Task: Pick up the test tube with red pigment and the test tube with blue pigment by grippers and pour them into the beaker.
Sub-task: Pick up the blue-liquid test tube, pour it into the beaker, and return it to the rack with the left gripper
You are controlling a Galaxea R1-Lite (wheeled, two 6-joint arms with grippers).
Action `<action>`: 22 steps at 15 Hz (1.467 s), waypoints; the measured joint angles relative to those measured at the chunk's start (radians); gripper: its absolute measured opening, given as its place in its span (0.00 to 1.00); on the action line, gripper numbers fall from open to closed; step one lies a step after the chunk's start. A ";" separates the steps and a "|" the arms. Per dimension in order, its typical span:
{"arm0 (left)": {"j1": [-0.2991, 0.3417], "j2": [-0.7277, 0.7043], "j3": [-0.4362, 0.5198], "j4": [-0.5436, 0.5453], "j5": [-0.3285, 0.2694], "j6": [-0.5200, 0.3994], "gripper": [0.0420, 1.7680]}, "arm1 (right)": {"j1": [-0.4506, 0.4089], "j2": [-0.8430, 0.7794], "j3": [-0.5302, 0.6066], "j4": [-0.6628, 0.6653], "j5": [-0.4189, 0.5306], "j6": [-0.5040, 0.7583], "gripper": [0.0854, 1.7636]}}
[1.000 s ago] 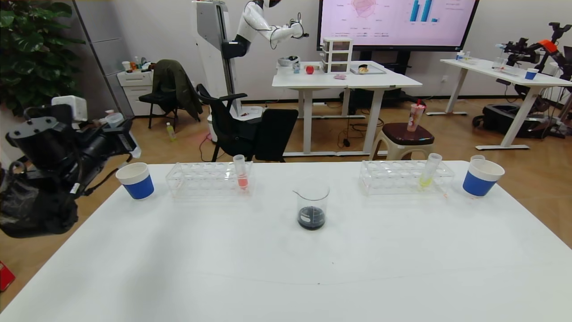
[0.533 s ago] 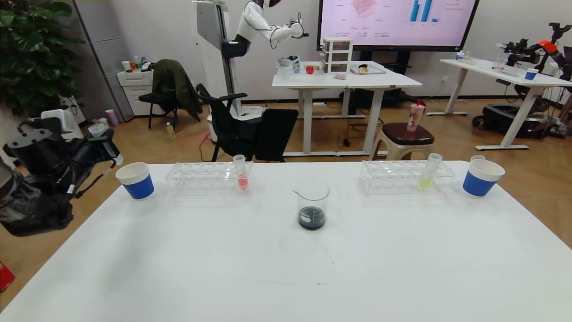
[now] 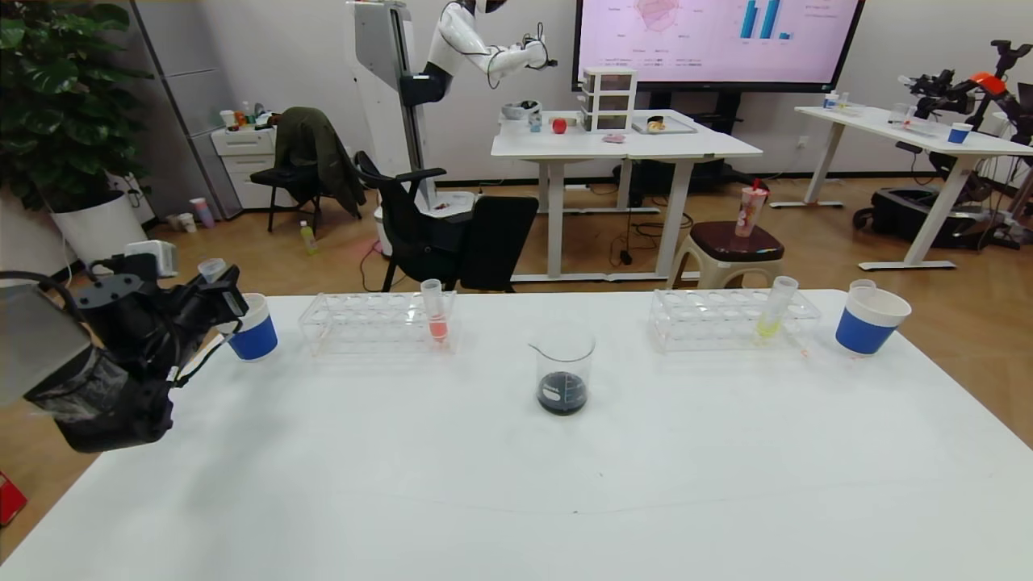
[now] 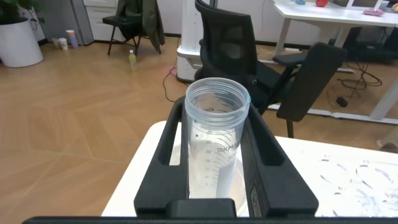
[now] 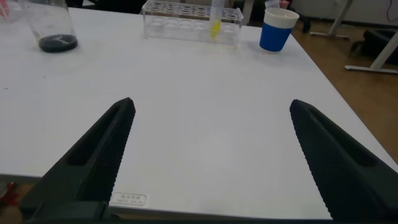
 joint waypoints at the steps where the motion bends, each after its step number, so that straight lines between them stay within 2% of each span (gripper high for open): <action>1: -0.004 0.008 0.007 -0.007 0.001 0.001 0.26 | 0.000 0.000 0.000 0.000 0.000 0.000 0.98; 7: -0.010 0.029 0.037 -0.029 0.000 0.004 0.26 | 0.000 0.000 0.000 0.000 0.000 0.000 0.98; 8: -0.008 0.030 0.038 -0.029 0.000 0.004 0.29 | 0.000 0.000 0.000 0.000 0.000 0.000 0.98; 9: -0.008 0.030 0.041 -0.029 -0.001 0.004 0.40 | 0.000 0.000 0.000 0.000 0.000 0.000 0.98; 11: -0.006 0.030 0.049 -0.027 -0.002 0.005 0.82 | 0.000 0.000 0.000 0.000 0.000 0.000 0.98; 12: -0.005 0.030 0.050 -0.026 -0.003 0.006 0.95 | 0.000 0.000 0.000 0.000 0.000 0.000 0.98; 13: -0.006 0.030 0.051 -0.025 -0.003 0.006 0.99 | 0.000 0.000 0.000 0.000 0.000 0.000 0.98; 16: -0.013 0.012 0.027 -0.011 -0.003 0.007 0.99 | 0.000 0.000 0.000 0.000 0.000 0.000 0.98; 18: -0.040 -0.030 0.004 0.037 -0.001 0.006 0.99 | 0.000 0.000 0.000 0.000 0.000 0.000 0.98; 22: -0.174 -0.142 -0.006 0.167 0.005 0.004 0.99 | 0.000 0.000 0.000 0.000 0.000 0.000 0.98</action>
